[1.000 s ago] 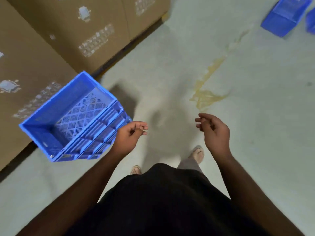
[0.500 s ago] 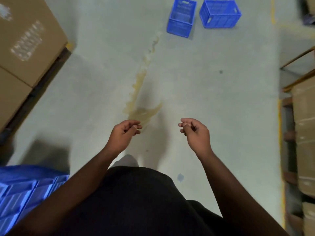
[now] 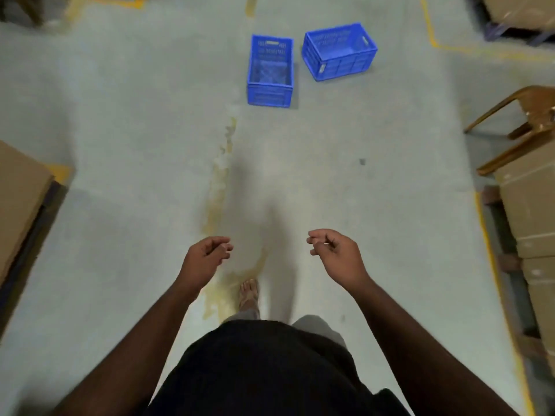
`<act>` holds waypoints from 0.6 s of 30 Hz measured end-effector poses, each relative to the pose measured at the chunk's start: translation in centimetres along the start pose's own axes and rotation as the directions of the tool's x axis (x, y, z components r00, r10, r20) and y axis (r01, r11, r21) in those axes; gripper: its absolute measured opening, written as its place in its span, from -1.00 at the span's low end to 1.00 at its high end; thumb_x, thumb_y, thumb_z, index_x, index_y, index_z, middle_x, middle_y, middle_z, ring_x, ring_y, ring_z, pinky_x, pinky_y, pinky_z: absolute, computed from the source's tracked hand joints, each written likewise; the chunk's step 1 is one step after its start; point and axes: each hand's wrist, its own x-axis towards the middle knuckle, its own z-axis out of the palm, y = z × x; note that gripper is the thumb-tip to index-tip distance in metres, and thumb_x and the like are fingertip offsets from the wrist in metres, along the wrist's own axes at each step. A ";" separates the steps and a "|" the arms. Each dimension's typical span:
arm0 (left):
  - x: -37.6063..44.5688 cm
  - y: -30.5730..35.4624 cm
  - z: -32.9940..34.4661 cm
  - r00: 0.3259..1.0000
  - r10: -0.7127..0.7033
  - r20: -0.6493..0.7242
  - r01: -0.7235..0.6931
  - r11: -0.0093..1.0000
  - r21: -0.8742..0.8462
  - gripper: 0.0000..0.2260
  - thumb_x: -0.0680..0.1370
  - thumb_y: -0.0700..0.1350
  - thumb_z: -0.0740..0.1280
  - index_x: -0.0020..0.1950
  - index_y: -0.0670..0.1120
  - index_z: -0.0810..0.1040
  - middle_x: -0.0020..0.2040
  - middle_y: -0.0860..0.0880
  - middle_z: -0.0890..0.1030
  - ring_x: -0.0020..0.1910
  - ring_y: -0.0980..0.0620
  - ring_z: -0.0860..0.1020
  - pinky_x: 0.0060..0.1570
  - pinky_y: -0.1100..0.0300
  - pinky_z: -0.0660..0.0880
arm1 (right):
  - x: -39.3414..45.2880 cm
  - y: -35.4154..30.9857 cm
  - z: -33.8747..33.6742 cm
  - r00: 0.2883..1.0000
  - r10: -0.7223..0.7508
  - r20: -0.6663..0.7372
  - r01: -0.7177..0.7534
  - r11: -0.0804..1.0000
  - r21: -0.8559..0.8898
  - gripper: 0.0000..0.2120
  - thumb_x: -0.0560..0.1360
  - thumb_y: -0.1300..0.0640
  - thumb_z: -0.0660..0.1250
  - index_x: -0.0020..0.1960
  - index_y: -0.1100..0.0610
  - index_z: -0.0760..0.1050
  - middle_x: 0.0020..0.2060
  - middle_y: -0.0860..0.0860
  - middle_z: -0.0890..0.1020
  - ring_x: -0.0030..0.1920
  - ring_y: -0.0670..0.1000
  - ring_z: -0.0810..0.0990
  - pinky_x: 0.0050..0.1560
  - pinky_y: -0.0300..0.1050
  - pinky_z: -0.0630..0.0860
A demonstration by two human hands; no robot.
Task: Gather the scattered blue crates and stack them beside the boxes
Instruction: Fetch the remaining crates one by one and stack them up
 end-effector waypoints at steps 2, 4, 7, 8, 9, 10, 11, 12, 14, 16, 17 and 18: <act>5.2 5.0 -0.3 1.000 0.007 -0.007 -0.007 0.999 0.038 -0.80 0.64 -0.24 0.29 0.24 -0.19 0.60 0.08 -0.14 0.70 -0.03 -0.04 0.64 0.03 0.18 0.54 | 4.6 -2.5 -1.3 1.000 0.001 -0.014 -0.001 0.999 0.035 -0.74 0.59 0.26 0.29 0.05 -0.06 0.66 -0.06 -0.04 0.73 -0.13 0.01 0.73 -0.02 -0.13 0.60; 10.3 9.8 0.3 1.000 0.023 0.001 -0.023 0.997 0.078 -0.80 0.64 -0.22 0.30 0.24 -0.18 0.61 0.07 -0.12 0.71 -0.02 -0.03 0.64 0.08 0.12 0.55 | 9.7 -4.3 -2.7 0.998 0.010 -0.066 -0.004 0.995 0.096 -0.76 0.60 0.25 0.29 0.09 -0.01 0.66 -0.05 -0.05 0.74 -0.13 0.02 0.73 -0.07 -0.21 0.54; 17.9 15.3 2.6 0.999 0.031 0.028 -0.034 0.994 0.108 -0.81 0.63 -0.19 0.31 0.22 -0.14 0.62 0.06 -0.08 0.72 0.00 -0.02 0.66 0.16 0.05 0.55 | 17.4 -5.4 -4.8 0.986 0.076 -0.148 -0.044 0.977 0.207 -0.78 0.61 0.27 0.28 0.11 0.06 0.66 -0.06 -0.04 0.75 -0.13 0.05 0.73 -0.08 -0.21 0.55; 20.5 16.7 3.8 0.999 0.029 0.040 -0.033 0.993 0.110 -0.81 0.63 -0.19 0.32 0.22 -0.13 0.62 0.05 -0.07 0.72 0.00 -0.02 0.66 0.15 0.05 0.55 | 20.1 -5.6 -5.5 0.982 0.097 -0.164 -0.057 0.971 0.232 -0.78 0.61 0.28 0.28 0.11 0.07 0.66 -0.07 -0.03 0.75 -0.12 0.06 0.73 -0.08 -0.22 0.56; 23.3 18.1 5.0 0.998 0.024 0.051 -0.030 0.993 0.110 -0.82 0.63 -0.18 0.32 0.21 -0.12 0.62 0.04 -0.06 0.73 -0.01 -0.01 0.66 0.15 0.05 0.55 | 22.9 -5.8 -6.4 0.978 0.115 -0.174 -0.070 0.967 0.245 -0.78 0.61 0.28 0.28 0.11 0.07 0.66 -0.07 -0.04 0.75 -0.10 0.06 0.73 -0.07 -0.23 0.57; 26.0 19.4 6.4 0.998 0.019 0.060 -0.025 0.994 0.105 -0.82 0.63 -0.17 0.32 0.21 -0.11 0.62 0.04 -0.05 0.73 0.00 -0.01 0.67 0.15 0.05 0.55 | 25.9 -6.0 -7.3 0.977 0.124 -0.175 -0.079 0.966 0.247 -0.77 0.61 0.28 0.28 0.10 0.07 0.66 -0.08 -0.05 0.75 -0.10 0.04 0.73 -0.07 -0.24 0.58; 28.7 20.7 7.9 0.998 0.015 0.065 -0.021 0.995 0.096 -0.82 0.63 -0.17 0.32 0.20 -0.10 0.63 0.03 -0.04 0.73 0.00 -0.03 0.67 0.15 0.04 0.55 | 28.9 -6.3 -8.3 0.978 0.123 -0.169 -0.081 0.968 0.235 -0.77 0.61 0.28 0.28 0.11 0.06 0.66 -0.08 -0.06 0.75 -0.10 0.03 0.73 -0.07 -0.24 0.57; 31.5 22.0 9.4 0.998 0.011 0.069 -0.017 0.996 0.086 -0.83 0.63 -0.18 0.32 0.20 -0.10 0.63 0.03 -0.04 0.73 0.01 -0.04 0.67 0.16 0.04 0.55 | 32.2 -6.7 -9.3 0.981 0.117 -0.157 -0.081 0.972 0.219 -0.77 0.61 0.27 0.28 0.11 0.05 0.66 -0.08 -0.07 0.75 -0.10 0.02 0.73 -0.08 -0.24 0.57; 36.5 25.1 12.1 0.998 -0.006 0.055 0.002 0.998 0.056 -0.83 0.64 -0.18 0.31 0.20 -0.10 0.63 0.05 -0.06 0.73 0.03 -0.06 0.68 0.18 0.01 0.55 | 38.9 -8.2 -11.6 0.985 0.120 -0.121 -0.096 0.977 0.193 -0.77 0.61 0.26 0.28 0.12 0.04 0.66 -0.07 -0.07 0.75 -0.10 0.03 0.72 -0.11 -0.25 0.57; 40.5 28.6 14.3 0.999 -0.016 0.043 0.015 1.000 0.019 -0.82 0.64 -0.17 0.30 0.21 -0.09 0.62 0.06 -0.06 0.73 0.06 -0.08 0.68 0.18 0.01 0.56 | 45.1 -10.6 -13.8 0.992 0.101 -0.081 -0.088 0.985 0.151 -0.77 0.61 0.26 0.28 0.12 0.03 0.66 -0.07 -0.08 0.75 -0.09 0.03 0.72 -0.07 -0.22 0.57; 42.5 30.4 15.3 0.999 -0.013 0.034 0.013 1.000 0.000 -0.82 0.65 -0.16 0.30 0.21 -0.09 0.62 0.07 -0.05 0.73 0.07 -0.08 0.69 0.18 0.01 0.57 | 48.2 -12.1 -14.9 0.996 0.075 -0.053 -0.069 0.990 0.121 -0.76 0.61 0.26 0.28 0.13 0.03 0.66 -0.06 -0.08 0.75 -0.09 0.03 0.72 -0.04 -0.21 0.57; 44.5 32.3 16.1 1.000 -0.017 0.021 0.017 1.000 -0.019 -0.82 0.65 -0.15 0.30 0.22 -0.08 0.63 0.07 -0.04 0.73 0.07 -0.08 0.69 0.18 0.01 0.58 | 51.3 -13.6 -16.0 0.998 0.061 -0.025 -0.058 0.994 0.092 -0.76 0.61 0.26 0.27 0.12 0.02 0.65 -0.06 -0.08 0.75 -0.10 0.03 0.72 -0.02 -0.21 0.57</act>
